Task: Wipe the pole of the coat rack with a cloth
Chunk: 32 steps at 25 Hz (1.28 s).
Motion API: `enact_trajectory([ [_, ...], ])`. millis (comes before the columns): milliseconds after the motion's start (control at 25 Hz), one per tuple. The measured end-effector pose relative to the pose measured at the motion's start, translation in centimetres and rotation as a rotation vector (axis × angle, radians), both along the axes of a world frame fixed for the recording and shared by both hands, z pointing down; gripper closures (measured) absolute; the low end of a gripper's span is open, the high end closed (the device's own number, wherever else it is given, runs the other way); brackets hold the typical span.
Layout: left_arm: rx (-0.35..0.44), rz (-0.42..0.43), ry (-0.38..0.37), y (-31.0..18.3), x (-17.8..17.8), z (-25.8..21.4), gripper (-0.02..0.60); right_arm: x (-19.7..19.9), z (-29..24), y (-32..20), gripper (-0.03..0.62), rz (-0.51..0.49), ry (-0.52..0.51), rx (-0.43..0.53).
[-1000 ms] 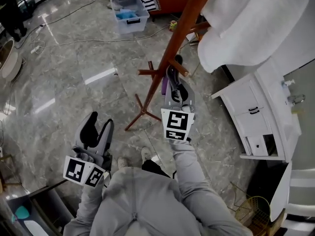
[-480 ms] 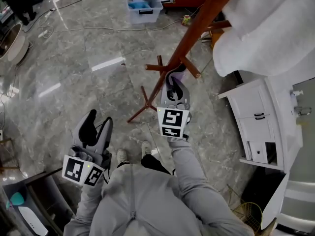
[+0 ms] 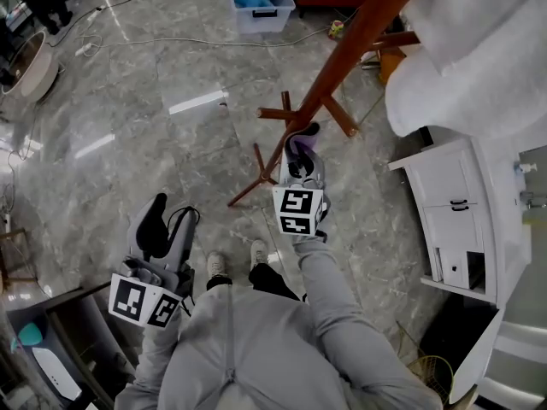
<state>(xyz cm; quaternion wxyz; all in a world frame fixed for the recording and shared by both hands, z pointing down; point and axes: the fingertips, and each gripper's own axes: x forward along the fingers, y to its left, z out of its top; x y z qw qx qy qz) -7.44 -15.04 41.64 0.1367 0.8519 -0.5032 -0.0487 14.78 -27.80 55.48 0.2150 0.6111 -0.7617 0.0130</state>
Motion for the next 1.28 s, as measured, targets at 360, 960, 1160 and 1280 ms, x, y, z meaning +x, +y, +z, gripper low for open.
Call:
enact_trajectory([
  [360,-0.023,-0.037,-0.014,0.5,-0.4,0.7,0.339,-1.5,5.6,0.4,0.542,-0.049,0.034,-0.128],
  [960,-0.019,-0.013,-0.013,0.1,0.1,0.4,0.339,-4.9,8.2,3.4,0.542,-0.118,-0.01,-0.217],
  [1160,-0.005,0.017,-0.003,-0.1,0.6,0.0,0.339,-6.8,6.6,6.1,0.542,-0.144,-0.103,-0.214],
  [1280,0.0,0.028,0.003,-0.2,0.7,-0.1,0.339,-8.2,3.8,7.3,0.542,-0.176,-0.158,-0.169],
])
